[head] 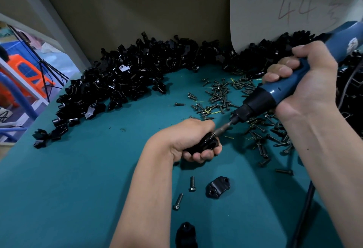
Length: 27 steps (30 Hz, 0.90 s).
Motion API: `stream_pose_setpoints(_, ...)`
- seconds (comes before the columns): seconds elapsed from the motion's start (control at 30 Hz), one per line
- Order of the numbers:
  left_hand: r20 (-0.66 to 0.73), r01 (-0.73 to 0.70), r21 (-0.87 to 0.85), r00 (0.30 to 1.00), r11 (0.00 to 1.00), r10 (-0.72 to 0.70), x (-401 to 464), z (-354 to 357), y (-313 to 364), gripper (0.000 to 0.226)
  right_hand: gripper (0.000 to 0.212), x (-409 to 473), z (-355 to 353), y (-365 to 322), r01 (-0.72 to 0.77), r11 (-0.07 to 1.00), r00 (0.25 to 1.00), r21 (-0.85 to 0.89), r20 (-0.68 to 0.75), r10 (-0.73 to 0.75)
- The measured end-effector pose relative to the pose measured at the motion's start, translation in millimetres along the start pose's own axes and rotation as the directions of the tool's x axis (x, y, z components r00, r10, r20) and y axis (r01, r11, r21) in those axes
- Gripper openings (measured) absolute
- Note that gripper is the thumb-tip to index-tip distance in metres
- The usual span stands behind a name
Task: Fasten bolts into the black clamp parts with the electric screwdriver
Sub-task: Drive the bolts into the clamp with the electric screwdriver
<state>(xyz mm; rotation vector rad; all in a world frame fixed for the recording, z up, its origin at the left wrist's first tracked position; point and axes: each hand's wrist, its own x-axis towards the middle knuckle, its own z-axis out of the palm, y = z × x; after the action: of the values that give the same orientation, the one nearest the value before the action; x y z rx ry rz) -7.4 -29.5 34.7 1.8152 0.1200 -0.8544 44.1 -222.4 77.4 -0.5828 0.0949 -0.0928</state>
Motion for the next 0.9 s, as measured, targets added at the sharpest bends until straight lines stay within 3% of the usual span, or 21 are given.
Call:
stream_pose_setpoints(0.7,-0.02,-0.011,-0.005,1.0,1.0,0.011,0.1,0.4,1.4,0.037,0.025,-1.4,6.2,-1.9,0.017,0.998,1.0,-0.067,0.023,-0.016)
stream_pose_setpoints(0.9,-0.121,-0.051,0.044,0.991,0.998,0.056,2.1,0.2,7.5,0.038,0.025,1.7,-2.3,-7.4,0.043,0.999,0.999,-0.031,0.006,-0.043)
